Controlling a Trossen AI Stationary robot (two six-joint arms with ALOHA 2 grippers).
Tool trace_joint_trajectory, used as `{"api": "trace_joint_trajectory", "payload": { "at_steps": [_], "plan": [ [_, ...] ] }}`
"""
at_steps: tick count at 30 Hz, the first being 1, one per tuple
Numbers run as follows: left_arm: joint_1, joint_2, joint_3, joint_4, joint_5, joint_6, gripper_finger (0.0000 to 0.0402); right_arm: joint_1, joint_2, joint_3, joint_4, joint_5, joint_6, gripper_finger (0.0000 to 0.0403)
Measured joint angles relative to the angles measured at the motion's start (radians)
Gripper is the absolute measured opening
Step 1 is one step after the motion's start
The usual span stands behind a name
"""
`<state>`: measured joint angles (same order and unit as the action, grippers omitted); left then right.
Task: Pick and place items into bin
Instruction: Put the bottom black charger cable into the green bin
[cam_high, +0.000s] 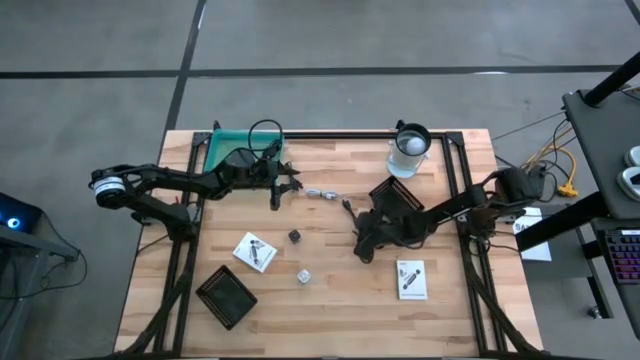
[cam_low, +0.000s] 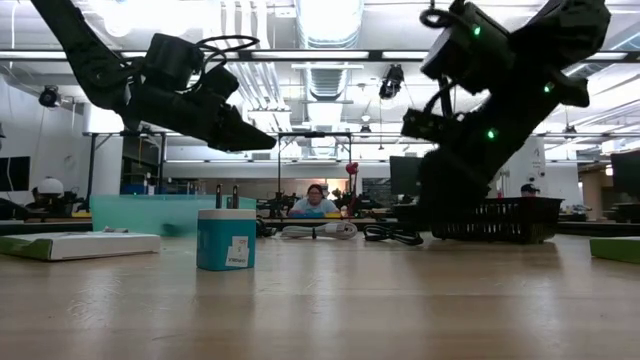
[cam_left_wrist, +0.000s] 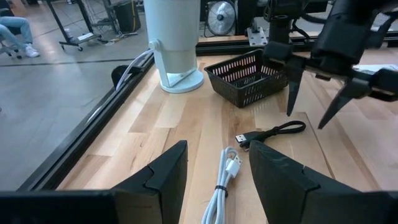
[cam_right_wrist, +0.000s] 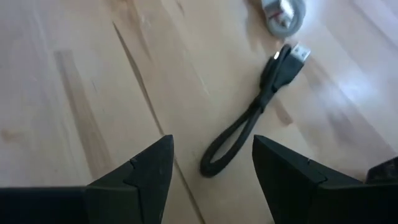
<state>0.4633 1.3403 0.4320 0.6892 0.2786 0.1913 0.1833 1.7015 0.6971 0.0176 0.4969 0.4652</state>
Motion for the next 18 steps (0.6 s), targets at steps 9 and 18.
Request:
{"api": "trace_joint_trajectory", "payload": {
  "at_steps": [9, 18],
  "plan": [
    [0.0, 0.0, 0.0, -0.001, 0.0, 0.0, 0.0157, 0.0, 0.034, 0.0, 0.009, 0.003, 0.004, 0.0206],
    [0.0, 0.0, 0.0, -0.002, 0.0, 0.0, 0.0157, -0.001, 0.035, 0.0, 0.008, 0.071, 0.003, 0.0199]
  ]
}}
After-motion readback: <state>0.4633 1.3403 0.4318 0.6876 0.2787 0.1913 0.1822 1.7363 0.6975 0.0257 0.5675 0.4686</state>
